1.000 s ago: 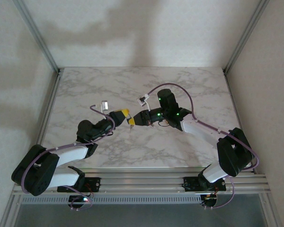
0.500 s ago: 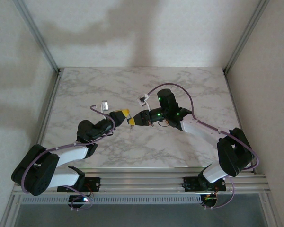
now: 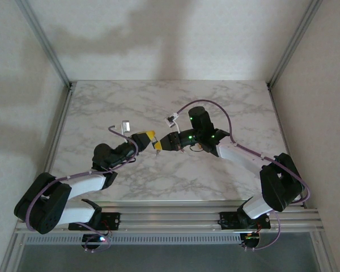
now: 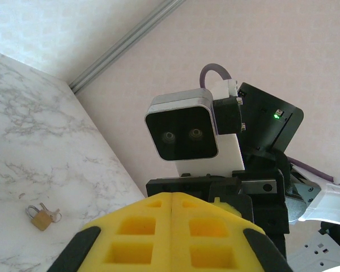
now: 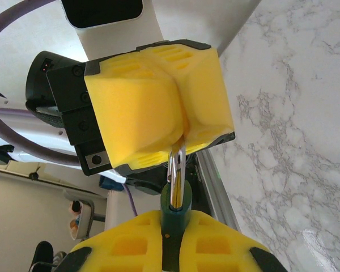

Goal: Lock with the key

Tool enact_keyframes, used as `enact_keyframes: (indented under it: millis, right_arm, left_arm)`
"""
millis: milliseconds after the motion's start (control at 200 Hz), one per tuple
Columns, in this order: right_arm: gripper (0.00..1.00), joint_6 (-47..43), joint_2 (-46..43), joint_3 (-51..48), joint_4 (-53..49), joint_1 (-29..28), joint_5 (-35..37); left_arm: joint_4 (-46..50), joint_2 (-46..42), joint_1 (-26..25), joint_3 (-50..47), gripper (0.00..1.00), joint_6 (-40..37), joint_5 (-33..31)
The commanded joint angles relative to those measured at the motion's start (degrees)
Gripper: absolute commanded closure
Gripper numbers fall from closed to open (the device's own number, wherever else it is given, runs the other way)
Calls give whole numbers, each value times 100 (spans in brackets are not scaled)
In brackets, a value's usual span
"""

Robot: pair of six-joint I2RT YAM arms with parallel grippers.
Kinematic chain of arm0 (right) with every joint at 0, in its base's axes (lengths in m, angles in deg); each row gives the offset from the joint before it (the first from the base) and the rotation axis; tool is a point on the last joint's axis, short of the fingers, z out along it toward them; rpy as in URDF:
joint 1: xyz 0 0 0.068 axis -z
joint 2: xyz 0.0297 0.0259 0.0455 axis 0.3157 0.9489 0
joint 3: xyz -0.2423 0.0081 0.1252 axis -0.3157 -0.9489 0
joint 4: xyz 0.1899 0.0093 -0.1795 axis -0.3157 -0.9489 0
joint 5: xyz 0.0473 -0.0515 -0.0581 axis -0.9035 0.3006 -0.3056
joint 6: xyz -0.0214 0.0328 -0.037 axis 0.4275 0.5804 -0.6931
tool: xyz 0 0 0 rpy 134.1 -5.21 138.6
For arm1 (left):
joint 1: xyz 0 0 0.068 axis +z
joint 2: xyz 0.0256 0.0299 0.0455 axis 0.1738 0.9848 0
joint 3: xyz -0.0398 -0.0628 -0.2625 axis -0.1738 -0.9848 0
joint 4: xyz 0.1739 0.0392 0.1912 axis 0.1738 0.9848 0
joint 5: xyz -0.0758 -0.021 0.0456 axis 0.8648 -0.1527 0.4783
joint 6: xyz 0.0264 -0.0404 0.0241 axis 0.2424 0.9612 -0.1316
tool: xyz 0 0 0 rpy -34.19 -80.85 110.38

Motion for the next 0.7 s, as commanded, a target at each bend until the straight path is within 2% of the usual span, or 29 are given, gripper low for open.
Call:
enact_keyframes:
  millis: [0,350,521,696]
  right_arm:
    - [100,-125,-181,291,471,24,-119]
    - [100,-140,0,561,269,24,132]
    - [100,137,155,634,663,26,-12]
    - [100,-117,257,807,305,27,116]
  left_arm:
    - [420,46,-96,15,100,-201,161]
    - [407,110,-153,52,100,-191,201]
    - [333,205,-218,74,100,-164,231]
    - [324,199,-257,85,100,-165,266]
